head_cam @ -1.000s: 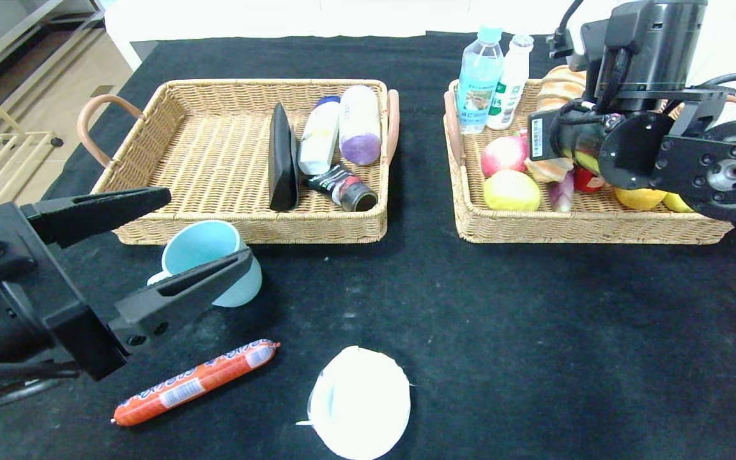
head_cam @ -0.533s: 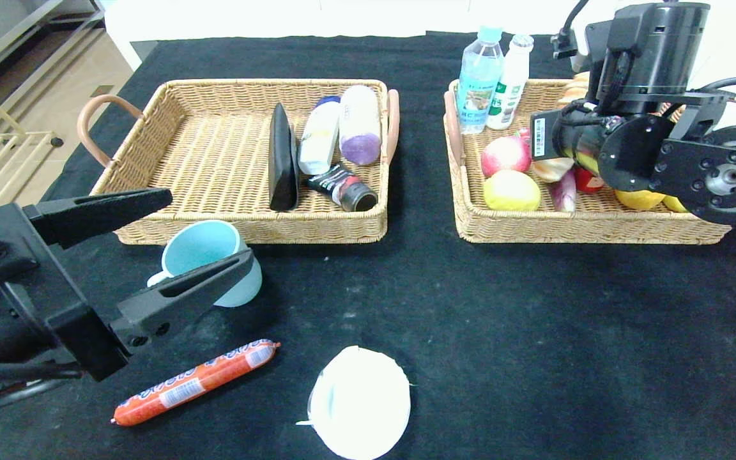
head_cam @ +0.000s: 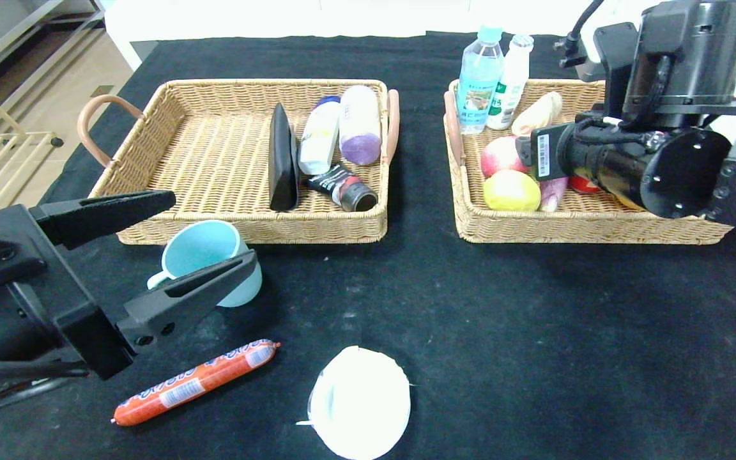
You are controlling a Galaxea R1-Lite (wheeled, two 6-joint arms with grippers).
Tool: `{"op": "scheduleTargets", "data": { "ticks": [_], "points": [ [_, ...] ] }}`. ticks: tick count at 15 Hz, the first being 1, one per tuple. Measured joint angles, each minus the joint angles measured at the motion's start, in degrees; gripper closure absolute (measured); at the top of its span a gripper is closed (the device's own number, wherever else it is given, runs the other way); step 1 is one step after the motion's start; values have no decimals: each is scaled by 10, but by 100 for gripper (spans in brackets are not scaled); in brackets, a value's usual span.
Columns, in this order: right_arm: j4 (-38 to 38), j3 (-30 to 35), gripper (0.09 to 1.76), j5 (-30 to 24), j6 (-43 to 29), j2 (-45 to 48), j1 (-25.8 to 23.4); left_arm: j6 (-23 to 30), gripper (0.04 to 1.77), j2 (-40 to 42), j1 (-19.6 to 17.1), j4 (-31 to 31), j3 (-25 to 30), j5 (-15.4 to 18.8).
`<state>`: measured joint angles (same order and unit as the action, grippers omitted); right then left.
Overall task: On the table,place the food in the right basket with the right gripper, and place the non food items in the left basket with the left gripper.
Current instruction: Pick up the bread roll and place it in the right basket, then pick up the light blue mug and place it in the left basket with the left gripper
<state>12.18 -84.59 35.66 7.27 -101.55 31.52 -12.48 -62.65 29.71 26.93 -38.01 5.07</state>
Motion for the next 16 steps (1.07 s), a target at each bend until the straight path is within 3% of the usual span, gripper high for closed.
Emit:
{"op": "scheduleTargets", "data": {
  "ticks": [5, 8, 11, 13, 16],
  "points": [
    [-6, 137, 24, -119, -50, 99, 83, 0, 9, -16, 0, 0, 5, -2],
    [-6, 234, 20, -258, -64, 175, 111, 1, 9, -32, -1, 0, 8, -11],
    [-5, 308, 18, -396, -48, 236, 119, 0, 9, -36, -3, 0, 6, -26],
    [2, 349, 17, -466, 2, 259, 110, 0, 9, -36, -5, 0, 5, -40],
    [9, 389, 16, -489, 32, 279, 88, -1, 9, -37, -5, 0, 4, -44]
  ]
}}
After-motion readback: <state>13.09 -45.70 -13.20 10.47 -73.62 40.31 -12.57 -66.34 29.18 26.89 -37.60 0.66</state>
